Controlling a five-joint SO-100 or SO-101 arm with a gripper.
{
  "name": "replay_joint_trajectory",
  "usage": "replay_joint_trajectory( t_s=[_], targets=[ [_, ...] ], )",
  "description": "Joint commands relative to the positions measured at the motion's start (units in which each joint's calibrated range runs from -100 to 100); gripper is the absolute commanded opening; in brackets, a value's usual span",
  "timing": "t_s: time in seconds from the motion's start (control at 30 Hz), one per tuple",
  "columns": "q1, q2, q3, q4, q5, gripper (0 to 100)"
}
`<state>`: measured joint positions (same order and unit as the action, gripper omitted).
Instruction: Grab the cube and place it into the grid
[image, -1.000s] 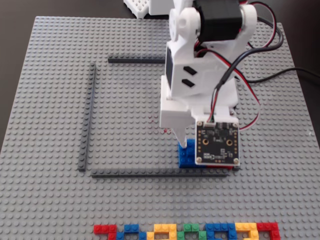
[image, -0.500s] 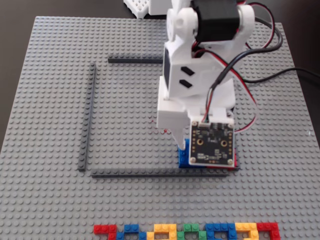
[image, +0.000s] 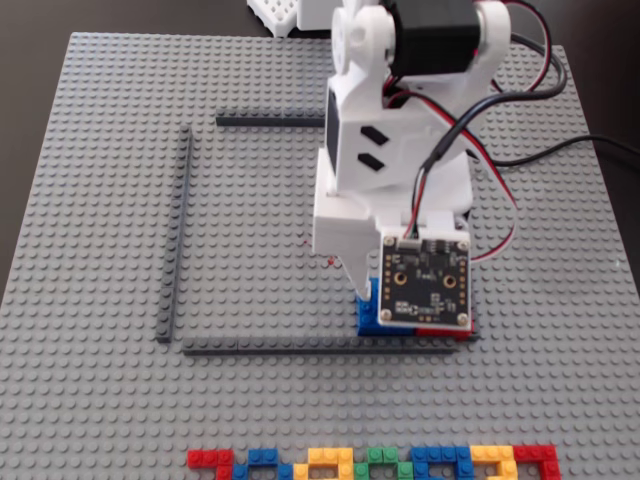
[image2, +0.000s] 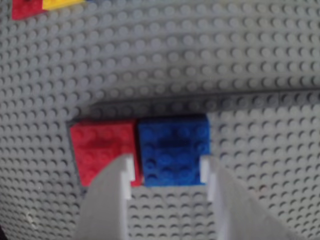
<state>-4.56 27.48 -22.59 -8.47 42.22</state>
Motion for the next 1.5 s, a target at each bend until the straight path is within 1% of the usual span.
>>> replay_joint_trajectory(
  t_s=[0.0, 0.17, 0.27, 0.33, 0.43, 0.5, 0.8, 1.03, 1.27, 1.47],
  targets=[
    [0.5, -6.7, -4.7, 0.9, 0.3, 17],
    [0.2, -11.9, -3.4, 2.4, 0.7, 16],
    [0.0, -17.1, -0.7, 3.4, 1.2, 14],
    [-0.3, -21.2, 1.7, 3.8, 1.6, 11],
    [-0.9, -28.3, 7.1, 3.8, 1.9, 2],
    [-1.3, -33.2, 11.5, 3.2, 2.0, 1],
    [-1.9, -55.4, 31.7, 1.0, 2.4, 0],
    [-1.3, -70.2, 43.8, -0.3, 2.8, 0],
    [-1.6, -87.3, 63.6, -6.6, 2.9, 0],
    [0.0, -98.4, 78.6, -12.1, 2.9, 0]
  ],
)
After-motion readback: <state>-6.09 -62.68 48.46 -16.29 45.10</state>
